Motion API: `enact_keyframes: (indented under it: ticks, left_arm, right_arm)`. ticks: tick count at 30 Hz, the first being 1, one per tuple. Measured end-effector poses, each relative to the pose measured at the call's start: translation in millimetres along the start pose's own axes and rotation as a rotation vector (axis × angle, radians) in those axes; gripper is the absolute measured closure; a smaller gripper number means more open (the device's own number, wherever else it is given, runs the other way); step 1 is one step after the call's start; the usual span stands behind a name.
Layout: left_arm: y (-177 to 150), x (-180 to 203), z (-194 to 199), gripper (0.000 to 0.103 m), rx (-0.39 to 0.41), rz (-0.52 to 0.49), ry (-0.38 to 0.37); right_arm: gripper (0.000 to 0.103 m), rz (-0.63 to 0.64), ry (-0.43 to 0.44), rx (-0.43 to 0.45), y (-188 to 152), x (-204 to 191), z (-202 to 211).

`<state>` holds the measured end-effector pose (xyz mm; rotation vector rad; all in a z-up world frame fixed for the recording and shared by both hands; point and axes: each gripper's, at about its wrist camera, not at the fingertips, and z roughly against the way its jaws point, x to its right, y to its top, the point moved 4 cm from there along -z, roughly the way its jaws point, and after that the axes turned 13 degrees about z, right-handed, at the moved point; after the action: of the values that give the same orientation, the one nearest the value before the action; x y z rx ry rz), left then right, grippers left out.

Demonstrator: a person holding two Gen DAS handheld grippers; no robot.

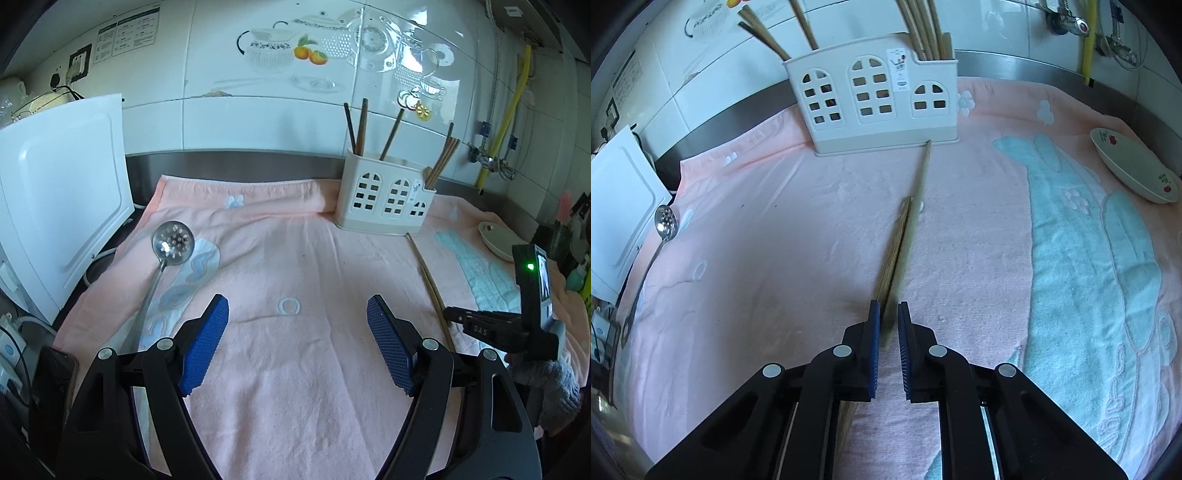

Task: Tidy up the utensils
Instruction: 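Lower the right tool onto a remaining chopstick and close on it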

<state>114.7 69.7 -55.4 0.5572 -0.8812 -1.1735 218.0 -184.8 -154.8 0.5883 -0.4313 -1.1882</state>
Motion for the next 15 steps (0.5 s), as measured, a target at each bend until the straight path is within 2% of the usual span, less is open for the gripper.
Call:
enact_keyframes:
  ticks: [4, 7, 13, 15]
  left_arm:
    - [-6, 5, -1, 0.026, -0.011, -0.006, -0.008]
    - [-9, 9, -3, 0.026, -0.021, -0.006, -0.017]
    - [-13, 12, -2, 0.026, -0.028, -0.017, -0.019]
    - [-14, 11, -3, 0.026, -0.035, -0.007, -0.021]
  right_arm:
    - [0.094, -0.002, 0.007, -0.008, 0, -4, -1]
    - [0.094, 0.022, -0.023, -0.005, 0, -9, -1]
    - [0.094, -0.062, 0.014, -0.001, -7, 7, 0]
    - [0.093, -0.053, 0.006, 0.000, -7, 6, 1]
